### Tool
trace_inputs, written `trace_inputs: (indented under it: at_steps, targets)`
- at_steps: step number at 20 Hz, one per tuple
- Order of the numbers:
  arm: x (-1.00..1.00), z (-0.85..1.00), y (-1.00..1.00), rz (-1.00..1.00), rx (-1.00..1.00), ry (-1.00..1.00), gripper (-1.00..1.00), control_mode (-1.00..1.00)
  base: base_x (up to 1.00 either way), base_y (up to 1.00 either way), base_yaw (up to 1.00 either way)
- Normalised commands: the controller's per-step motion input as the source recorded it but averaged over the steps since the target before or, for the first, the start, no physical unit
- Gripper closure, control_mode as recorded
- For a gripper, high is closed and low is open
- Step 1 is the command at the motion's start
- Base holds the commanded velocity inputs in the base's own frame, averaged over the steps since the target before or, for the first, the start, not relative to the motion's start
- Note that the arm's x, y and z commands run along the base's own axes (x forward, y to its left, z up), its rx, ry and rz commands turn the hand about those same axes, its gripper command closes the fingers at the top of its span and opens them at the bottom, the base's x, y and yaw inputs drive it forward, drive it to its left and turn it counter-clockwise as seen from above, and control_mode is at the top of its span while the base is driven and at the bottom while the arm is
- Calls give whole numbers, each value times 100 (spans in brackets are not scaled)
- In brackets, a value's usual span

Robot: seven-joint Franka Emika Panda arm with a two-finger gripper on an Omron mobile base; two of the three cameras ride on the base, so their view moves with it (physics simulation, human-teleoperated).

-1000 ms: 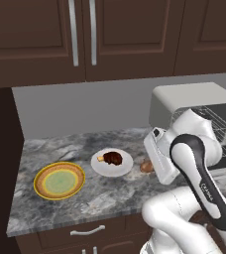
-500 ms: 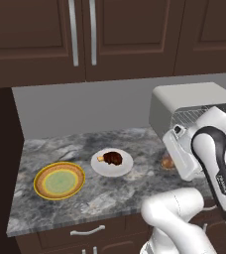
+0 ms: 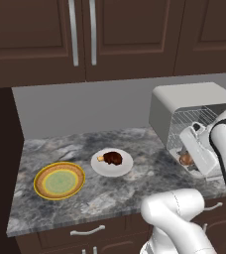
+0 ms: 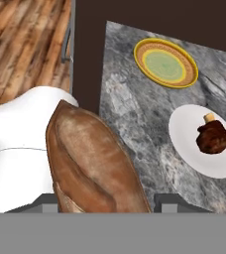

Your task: Open the toaster oven door. Place the baguette on the bottom rack in the toaster oven and place the steak on the top rack.

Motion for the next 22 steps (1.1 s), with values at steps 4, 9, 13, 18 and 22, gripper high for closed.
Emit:
trace_inputs:
  at_steps: [4, 9, 13, 18, 22]
  targets:
    - [22, 17, -53, 1, 0, 3, 100, -100, 0, 0, 0]
    - [33, 15, -44, -1, 0, 14, 100, -100, 0, 0, 0]
    - [27, -1, -43, 0, 0, 11, 100, -100, 0, 0, 0]
    - [16, -15, -38, 0, 0, 1, 100, -100, 0, 0, 0]
    - [30, -20, -30, -1, 0, 0, 100, -100, 0, 0, 0]
